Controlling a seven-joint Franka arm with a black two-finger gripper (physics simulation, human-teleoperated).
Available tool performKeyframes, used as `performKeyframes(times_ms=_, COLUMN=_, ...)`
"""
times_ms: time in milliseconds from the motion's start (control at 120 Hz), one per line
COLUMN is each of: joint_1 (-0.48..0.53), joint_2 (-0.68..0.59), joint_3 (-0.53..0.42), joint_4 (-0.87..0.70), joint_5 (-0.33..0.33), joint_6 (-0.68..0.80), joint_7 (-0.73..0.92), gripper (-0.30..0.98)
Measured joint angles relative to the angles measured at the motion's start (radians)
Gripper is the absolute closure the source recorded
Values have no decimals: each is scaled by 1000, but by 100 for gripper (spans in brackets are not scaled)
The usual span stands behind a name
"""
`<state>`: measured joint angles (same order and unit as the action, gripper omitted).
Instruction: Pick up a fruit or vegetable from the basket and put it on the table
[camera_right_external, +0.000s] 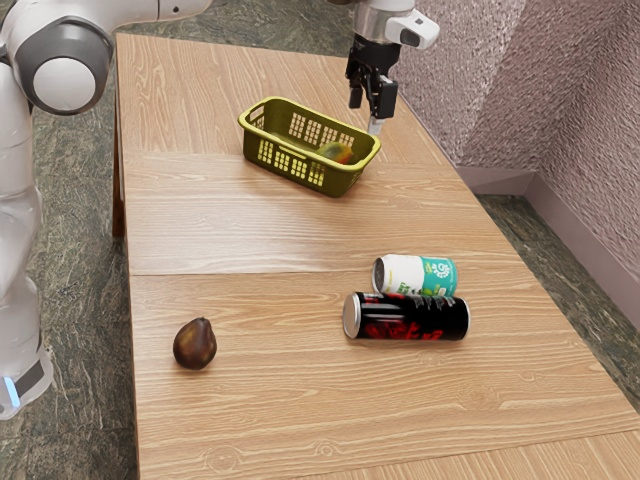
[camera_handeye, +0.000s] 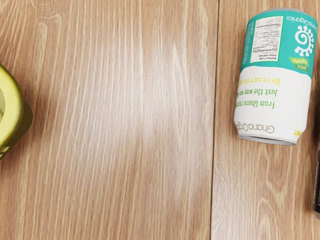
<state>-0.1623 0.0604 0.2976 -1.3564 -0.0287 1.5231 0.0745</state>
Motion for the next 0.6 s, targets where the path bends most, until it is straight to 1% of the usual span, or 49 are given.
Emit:
performKeyframes(times_ms=200, joint_1=-2, joint_2=2, joint_3=8, joint_4=0, joint_5=-18, joint_6=0, joint_7=-1, gripper=0)
performKeyframes(times_ms=267, joint_1=-1, joint_2=2, joint_3=16, joint_4=23, joint_5=-19, joint_6=1, joint_7=-2, gripper=0)
performKeyframes(times_ms=325, joint_1=-19, joint_2=11, joint_3=68, joint_4=31, joint_5=-18, joint_6=3, joint_7=-2, gripper=0)
performKeyframes(times_ms=367, joint_1=-31, joint_2=28, joint_3=133, joint_4=33, joint_5=-18, joint_6=4, joint_7=-2, gripper=0)
performKeyframes(times_ms=458, joint_1=25, joint_2=64, joint_3=245, joint_4=35, joint_5=-18, joint_6=8, joint_7=-1, gripper=0)
performKeyframes(times_ms=525, joint_1=57, joint_2=82, joint_3=278, joint_4=35, joint_5=-19, joint_6=9, joint_7=-1, gripper=0)
performKeyframes(times_ms=600, joint_1=55, joint_2=94, joint_3=294, joint_4=35, joint_5=-20, joint_6=11, joint_7=-2, gripper=0)
